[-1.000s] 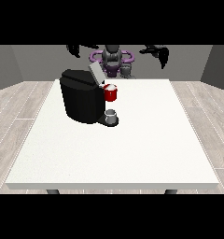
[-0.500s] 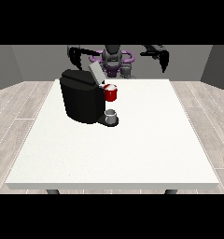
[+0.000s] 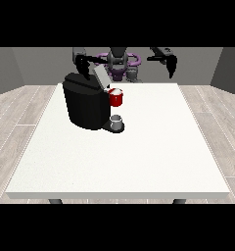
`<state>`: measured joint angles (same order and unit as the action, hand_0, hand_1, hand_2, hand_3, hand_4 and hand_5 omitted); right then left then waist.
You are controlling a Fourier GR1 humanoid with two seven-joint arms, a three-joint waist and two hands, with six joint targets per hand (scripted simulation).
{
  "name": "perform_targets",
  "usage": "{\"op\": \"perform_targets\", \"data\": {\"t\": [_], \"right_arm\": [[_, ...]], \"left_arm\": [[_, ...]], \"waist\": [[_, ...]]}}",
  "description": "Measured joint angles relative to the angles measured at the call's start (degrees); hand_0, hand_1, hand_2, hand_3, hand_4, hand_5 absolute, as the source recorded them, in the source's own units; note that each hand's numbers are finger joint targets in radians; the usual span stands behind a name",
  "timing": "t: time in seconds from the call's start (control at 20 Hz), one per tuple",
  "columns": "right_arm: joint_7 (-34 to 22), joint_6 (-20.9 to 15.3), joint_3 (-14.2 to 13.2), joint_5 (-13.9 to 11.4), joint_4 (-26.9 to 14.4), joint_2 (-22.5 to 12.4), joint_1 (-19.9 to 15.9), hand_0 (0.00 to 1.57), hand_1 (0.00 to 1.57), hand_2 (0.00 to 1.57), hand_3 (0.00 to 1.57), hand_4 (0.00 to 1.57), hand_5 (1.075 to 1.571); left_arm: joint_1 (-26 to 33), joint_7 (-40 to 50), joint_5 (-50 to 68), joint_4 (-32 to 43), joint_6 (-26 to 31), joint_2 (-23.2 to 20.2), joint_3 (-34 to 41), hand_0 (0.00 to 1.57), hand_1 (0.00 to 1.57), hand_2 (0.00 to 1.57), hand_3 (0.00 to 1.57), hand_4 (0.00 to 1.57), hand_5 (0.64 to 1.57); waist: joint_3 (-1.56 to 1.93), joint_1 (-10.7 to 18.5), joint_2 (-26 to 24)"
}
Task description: Insert the coffee pod into the coffee machine and close the lid
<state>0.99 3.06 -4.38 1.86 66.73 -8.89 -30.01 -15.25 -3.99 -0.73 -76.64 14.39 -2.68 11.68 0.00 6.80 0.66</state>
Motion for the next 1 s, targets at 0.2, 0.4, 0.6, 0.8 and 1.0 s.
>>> {"op": "perform_targets", "data": {"t": [0.2, 0.4, 0.6, 0.8, 1.0], "right_arm": [[1.0, 0.54, -0.62, -0.65, -2.61, -0.84, -2.47, 0.0, 0.0, 0.0, 0.0, 0.0, 1.571], [2.64, -0.18, -0.26, -1.77, -3.5, -0.15, -3.78, 0.0, 0.0, 0.0, 0.0, 0.0, 1.571], [3.66, -0.63, 0.19, -2.69, -4.03, 0.47, -5.48, 0.0, 0.0, 0.0, 0.0, 0.0, 1.571], [3.45, 0.47, 0.24, -2.49, -5.08, 0.55, -6.83, 0.0, 0.0, 0.0, 0.0, 0.0, 1.571], [3.51, 0.67, 0.05, -2.79, -6.54, 0.53, -8.36, 0.0, 0.0, 0.0, 0.0, 0.0, 1.571]], "left_arm": [[0.77, 0.85, 1.03, -2.35, -0.41, 0.02, -0.78, 0.0, 0.0, 0.0, 0.0, 0.0, 1.571], [1.22, 0.49, 1.12, -3.21, -0.91, -1.07, -0.85, 0.0, 0.0, 0.0, 0.0, 0.0, 1.571], [0.56, 0.42, 1.79, -2.71, -0.65, -2.55, -0.35, 0.0, 0.0, 0.0, 0.0, 0.0, 1.571], [0.49, 0.79, 1.73, -3.04, -1.67, -2.5, -0.81, 0.0, 0.0, 0.0, 0.0, 0.0, 1.571], [0.11, 1.08, 1.54, -2.98, -2.86, -2.37, -1.21, 0.0, 0.0, 0.0, 0.0, 0.0, 1.571]], "waist": [[-0.02, 0.74, 0.88], [-0.18, 0.47, 1.65], [-0.24, 0.41, 2.42], [-0.2, 0.25, 2.42], [-0.12, 0.39, 3.19]]}}
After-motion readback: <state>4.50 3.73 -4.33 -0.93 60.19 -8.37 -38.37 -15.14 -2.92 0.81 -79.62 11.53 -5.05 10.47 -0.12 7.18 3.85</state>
